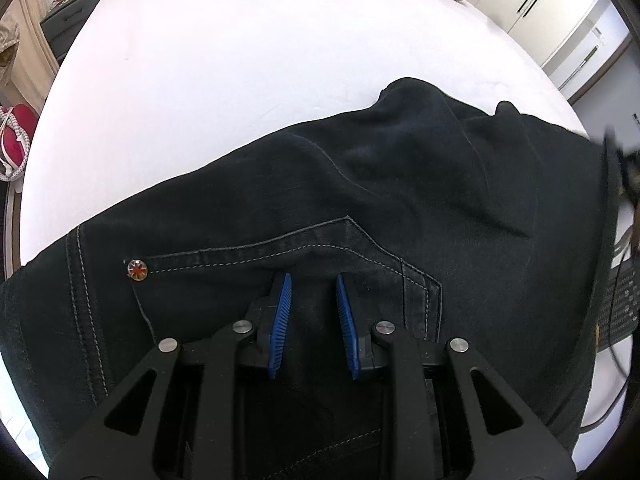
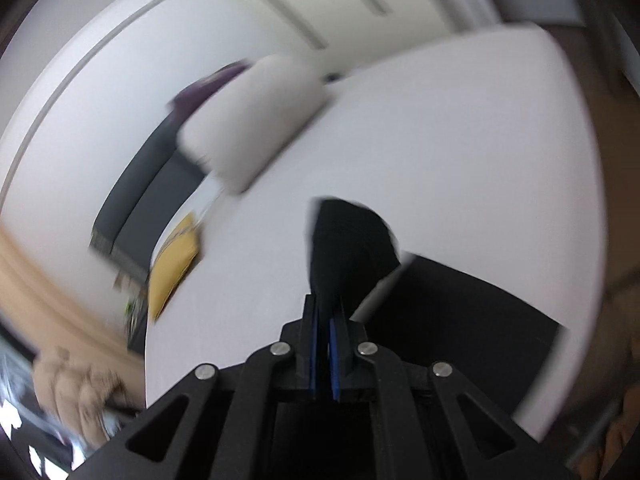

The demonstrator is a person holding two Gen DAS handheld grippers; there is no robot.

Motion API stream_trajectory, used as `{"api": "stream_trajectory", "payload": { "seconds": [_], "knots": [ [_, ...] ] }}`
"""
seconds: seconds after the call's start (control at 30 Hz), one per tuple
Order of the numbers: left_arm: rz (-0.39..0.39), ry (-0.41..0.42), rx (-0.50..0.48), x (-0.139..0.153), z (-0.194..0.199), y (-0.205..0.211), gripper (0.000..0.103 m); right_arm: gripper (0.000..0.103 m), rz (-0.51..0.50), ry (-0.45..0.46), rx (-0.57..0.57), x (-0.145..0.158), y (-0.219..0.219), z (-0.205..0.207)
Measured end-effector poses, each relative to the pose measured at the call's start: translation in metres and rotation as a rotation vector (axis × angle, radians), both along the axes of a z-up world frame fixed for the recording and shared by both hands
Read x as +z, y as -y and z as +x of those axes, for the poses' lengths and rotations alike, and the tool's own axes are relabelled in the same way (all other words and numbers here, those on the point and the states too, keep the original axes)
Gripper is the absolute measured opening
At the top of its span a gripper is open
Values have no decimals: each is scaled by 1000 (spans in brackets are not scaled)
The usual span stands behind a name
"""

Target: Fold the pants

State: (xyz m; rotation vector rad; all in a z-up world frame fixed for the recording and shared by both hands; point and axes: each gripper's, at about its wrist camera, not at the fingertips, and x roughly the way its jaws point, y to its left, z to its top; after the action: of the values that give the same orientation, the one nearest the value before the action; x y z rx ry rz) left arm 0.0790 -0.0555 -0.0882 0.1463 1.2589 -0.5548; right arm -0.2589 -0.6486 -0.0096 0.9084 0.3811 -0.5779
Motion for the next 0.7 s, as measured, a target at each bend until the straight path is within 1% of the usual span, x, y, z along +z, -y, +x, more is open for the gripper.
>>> {"api": "stream_trajectory", "payload": {
  "seconds": [0.03, 0.1, 0.13, 0.2, 0.23, 0.27, 0.3, 0.33, 0.4, 0.43, 0.5, 0.6, 0.63, 0.67, 0.7],
  "knots": [
    [7, 1, -1, 0, 0, 2, 23, 6, 35, -14, -29, -14, 3, -13],
    [23, 4, -6, 0, 0, 8, 23, 11, 111, -25, -72, -44, 10, -34],
    [29, 6, -7, 0, 0, 11, 23, 14, 138, -22, -76, -53, 11, -39],
    [39, 10, -10, 0, 0, 16, 23, 43, 214, -10, -75, -71, 11, -43],
    [42, 12, -10, 0, -1, 18, 23, 71, 251, 12, -76, -76, 10, -43],
    [44, 14, -10, -1, -2, 21, 23, 85, 281, 59, -82, -80, 9, -46],
    [46, 17, -10, -1, -3, 23, 23, 87, 296, 113, -92, -82, 7, -48],
    [49, 20, -8, -1, -4, 25, 23, 88, 297, 128, -100, -81, 6, -49],
    [54, 26, -5, -2, -7, 27, 23, 88, 293, 115, -99, -80, 6, -40],
    [59, 31, -3, -2, -8, 30, 23, 88, 290, 94, -98, -79, 6, -34],
    [70, 40, -4, -4, -12, 32, 23, 85, 266, 18, -87, -74, 5, -24],
    [85, 47, -5, -4, -15, 38, 23, 64, 200, -78, -73, -70, 5, -15],
    [86, 48, -4, -5, -15, 40, 23, 49, 187, -114, -74, -69, 8, -10],
    [87, 48, -4, -5, -16, 41, 23, 34, 181, -140, -80, -71, 10, -13],
    [87, 48, -4, -5, -16, 42, 23, 28, 175, -172, -93, -71, 14, -13]
  ]
}}
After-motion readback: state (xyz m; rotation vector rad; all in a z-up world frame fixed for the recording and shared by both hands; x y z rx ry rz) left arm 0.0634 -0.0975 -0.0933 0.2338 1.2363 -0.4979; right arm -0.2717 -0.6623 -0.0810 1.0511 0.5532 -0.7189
